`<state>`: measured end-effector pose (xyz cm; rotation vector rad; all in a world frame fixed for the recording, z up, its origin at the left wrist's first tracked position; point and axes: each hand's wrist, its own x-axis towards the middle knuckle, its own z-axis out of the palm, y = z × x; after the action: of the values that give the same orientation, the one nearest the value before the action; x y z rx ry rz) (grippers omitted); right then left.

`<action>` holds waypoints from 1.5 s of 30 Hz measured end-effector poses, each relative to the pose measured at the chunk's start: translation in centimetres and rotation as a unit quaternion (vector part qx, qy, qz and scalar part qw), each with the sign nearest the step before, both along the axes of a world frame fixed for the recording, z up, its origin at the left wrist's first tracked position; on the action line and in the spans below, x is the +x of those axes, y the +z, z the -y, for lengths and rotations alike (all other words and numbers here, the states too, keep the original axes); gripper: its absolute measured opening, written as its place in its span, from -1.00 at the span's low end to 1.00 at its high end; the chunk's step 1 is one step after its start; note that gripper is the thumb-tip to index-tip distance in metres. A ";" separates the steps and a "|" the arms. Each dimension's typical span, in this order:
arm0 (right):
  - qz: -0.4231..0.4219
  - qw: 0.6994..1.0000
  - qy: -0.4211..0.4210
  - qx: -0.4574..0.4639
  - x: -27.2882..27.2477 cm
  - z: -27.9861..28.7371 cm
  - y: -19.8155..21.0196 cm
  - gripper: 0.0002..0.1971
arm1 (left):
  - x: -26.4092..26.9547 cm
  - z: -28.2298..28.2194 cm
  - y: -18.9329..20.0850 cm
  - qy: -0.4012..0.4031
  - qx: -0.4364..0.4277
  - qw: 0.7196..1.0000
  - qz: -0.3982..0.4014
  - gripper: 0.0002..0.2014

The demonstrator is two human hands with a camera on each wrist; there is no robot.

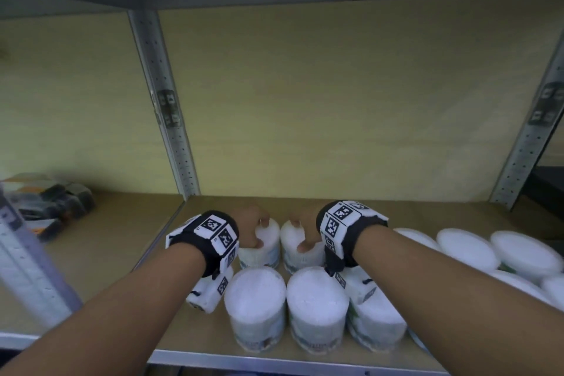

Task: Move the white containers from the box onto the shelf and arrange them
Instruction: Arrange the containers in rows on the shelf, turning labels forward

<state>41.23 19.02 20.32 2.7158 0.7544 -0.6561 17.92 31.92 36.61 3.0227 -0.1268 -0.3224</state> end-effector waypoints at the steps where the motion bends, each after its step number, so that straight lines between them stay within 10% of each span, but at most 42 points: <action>1: 0.002 1.000 -0.004 -0.005 -0.7 0.2 0.2 -0.07 | -0.3 0.1 0.0 0.002 0.000 1.000 -0.002 -0.52; 11: 0.015 0.999 -0.022 0.043 -6.0 2.1 4.5 -0.30 | -2.2 0.8 -0.4 0.020 -0.005 1.000 0.016 -0.54; 15: -0.002 0.995 -0.019 0.095 -17.1 4.1 13.9 -0.37 | -2.6 0.9 -0.4 0.025 -0.003 1.000 0.012 -0.53; 40: 0.120 0.946 -0.051 0.296 -26.8 14.1 19.2 -0.64 | -7.1 6.1 2.6 0.045 -0.100 0.987 0.118 -0.75; 45: 0.147 0.927 -0.063 0.340 -29.3 17.7 21.4 -0.63 | -9.7 7.7 3.5 0.027 -0.100 0.984 0.143 -0.55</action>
<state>11.91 1.32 41.72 3.3948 0.8511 0.0318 8.20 24.26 40.10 2.8466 -0.0920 0.1248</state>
